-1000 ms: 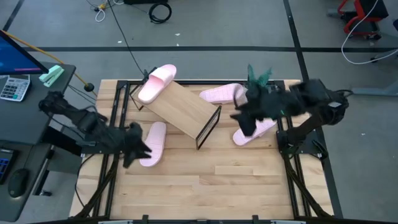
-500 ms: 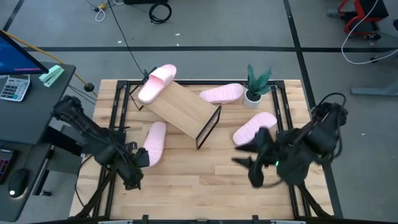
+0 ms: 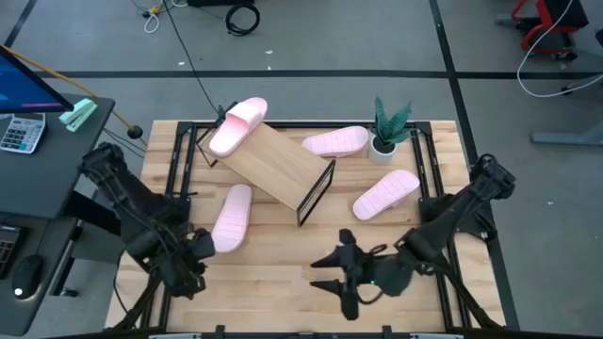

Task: Pick and place slides into the shelf
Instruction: Put the pink slipper on the shelf

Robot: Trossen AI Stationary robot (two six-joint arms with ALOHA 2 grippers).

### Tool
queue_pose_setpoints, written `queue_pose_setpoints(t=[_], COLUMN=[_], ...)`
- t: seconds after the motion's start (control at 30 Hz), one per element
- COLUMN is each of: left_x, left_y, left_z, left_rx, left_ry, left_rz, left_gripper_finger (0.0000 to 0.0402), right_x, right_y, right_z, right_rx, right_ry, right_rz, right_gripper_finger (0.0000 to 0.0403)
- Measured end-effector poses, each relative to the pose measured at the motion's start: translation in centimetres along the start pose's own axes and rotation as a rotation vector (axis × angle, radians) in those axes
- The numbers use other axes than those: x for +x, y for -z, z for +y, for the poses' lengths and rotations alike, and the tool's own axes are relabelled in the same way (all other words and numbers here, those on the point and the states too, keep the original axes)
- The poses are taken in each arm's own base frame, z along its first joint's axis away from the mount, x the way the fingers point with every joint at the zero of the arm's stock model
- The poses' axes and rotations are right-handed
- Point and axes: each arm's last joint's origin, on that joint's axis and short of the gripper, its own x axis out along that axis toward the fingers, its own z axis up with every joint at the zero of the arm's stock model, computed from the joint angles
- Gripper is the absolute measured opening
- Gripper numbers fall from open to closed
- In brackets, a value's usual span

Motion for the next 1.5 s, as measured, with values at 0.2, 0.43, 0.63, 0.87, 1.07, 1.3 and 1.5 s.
queue_pose_setpoints(t=[0.2, 0.43, 0.63, 0.87, 1.07, 1.3, 1.5], left_x=[0.2, 0.3, 0.5, 0.6, 0.6, 0.6, 0.7], left_y=[1.0, 0.7, 0.0, -0.6, -0.6, -0.8, -1.7], left_z=[-0.6, -0.5, -0.2, 0.0, 0.0, -0.2, -0.3], left_rx=[0.022, 0.017, 0.022, 0.022, 0.020, 0.011, -0.027], left_ry=[-0.029, -0.053, -0.067, -0.077, -0.078, -0.064, -0.052], left_rz=[-0.045, -0.097, -0.104, -0.105, -0.106, -0.160, -0.214], left_gripper_finger=[0.0135, 0.0151, 0.0155, 0.0147, 0.0140, 0.0142, 0.0137], right_x=[-0.3, -1.4, -1.7, -1.8, -2.6, -6.6, -9.4], right_y=[-1.5, -1.7, -1.1, -0.9, -0.3, -1.7, -1.9], right_z=[-0.4, -0.8, -1.4, -1.6, -2.5, -4.3, -4.6], right_rx=[-0.159, -0.124, -0.056, -0.045, -0.011, 0.028, 0.066], right_ry=[0.013, 0.104, 0.171, 0.187, 0.272, 0.370, 0.410], right_rz=[0.020, 0.169, 0.225, 0.243, 0.319, 0.361, 0.378], right_gripper_finger=[0.0203, 0.0203, 0.0203, 0.0203, 0.0203, 0.0203, 0.0203])
